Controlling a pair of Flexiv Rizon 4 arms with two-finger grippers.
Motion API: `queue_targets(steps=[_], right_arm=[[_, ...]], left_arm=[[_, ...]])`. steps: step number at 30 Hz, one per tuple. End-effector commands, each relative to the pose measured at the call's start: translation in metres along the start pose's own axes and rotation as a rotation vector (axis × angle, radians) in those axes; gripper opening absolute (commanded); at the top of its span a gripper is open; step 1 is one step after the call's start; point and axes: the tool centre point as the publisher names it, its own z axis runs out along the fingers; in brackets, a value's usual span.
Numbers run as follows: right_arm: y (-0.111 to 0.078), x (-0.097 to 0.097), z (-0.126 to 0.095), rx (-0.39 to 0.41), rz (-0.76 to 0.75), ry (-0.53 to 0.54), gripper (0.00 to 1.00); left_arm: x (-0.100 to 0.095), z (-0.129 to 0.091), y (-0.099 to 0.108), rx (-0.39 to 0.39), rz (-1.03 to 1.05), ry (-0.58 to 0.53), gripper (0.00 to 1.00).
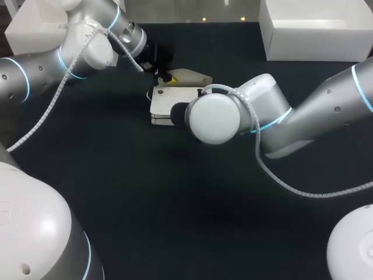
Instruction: Pick up the bag, open it, inspect its contents, close it, and place it on the opposite side
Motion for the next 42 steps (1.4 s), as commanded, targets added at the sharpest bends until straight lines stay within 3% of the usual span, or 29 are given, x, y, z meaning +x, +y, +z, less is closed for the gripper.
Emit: queue_targets(steps=[1, 17, 25, 42], right_arm=[[0.000, -0.001, 0.008, -0.016, 0.006, -0.008, 0.30], [0.001, -0.010, 0.022, -0.008, 0.007, -0.025, 0.23], [0.000, -0.011, 0.022, -0.005, 0.017, -0.034, 0.00], [0.000, -0.013, 0.020, -0.009, 0.034, -0.046, 0.00]], left_arm=[[-0.002, 0.001, 0.001, 0.003, 0.001, 0.010, 0.00], [-0.002, 0.004, 0.001, 0.013, 0.000, 0.040, 0.00], [-0.003, 0.005, 0.002, 0.017, 0.000, 0.045, 0.00], [0.021, -0.006, -0.004, 0.101, 0.113, -0.068, 0.00]])
